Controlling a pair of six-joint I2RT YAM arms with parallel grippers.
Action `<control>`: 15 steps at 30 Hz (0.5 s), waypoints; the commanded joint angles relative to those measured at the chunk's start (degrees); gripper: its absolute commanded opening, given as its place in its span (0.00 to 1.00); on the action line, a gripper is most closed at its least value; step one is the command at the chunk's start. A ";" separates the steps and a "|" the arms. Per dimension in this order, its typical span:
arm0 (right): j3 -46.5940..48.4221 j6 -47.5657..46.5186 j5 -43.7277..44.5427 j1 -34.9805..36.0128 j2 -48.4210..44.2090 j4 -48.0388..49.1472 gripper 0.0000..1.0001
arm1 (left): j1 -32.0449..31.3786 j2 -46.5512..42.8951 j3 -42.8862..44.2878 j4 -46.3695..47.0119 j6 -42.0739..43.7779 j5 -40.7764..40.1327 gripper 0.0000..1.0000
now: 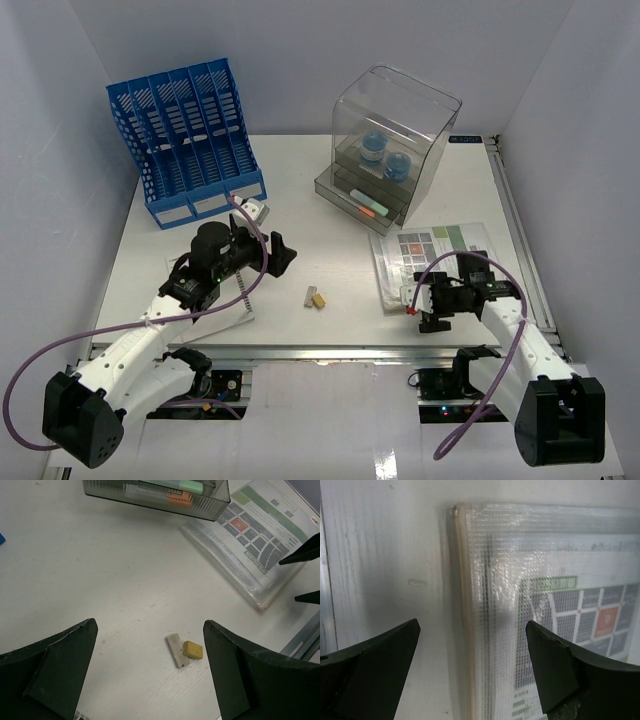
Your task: Organize the desk
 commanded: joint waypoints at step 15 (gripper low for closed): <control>-2.41 11.92 9.78 12.23 6.57 16.26 0.48 | 0.09 -1.83 0.72 -1.39 1.71 -1.42 0.98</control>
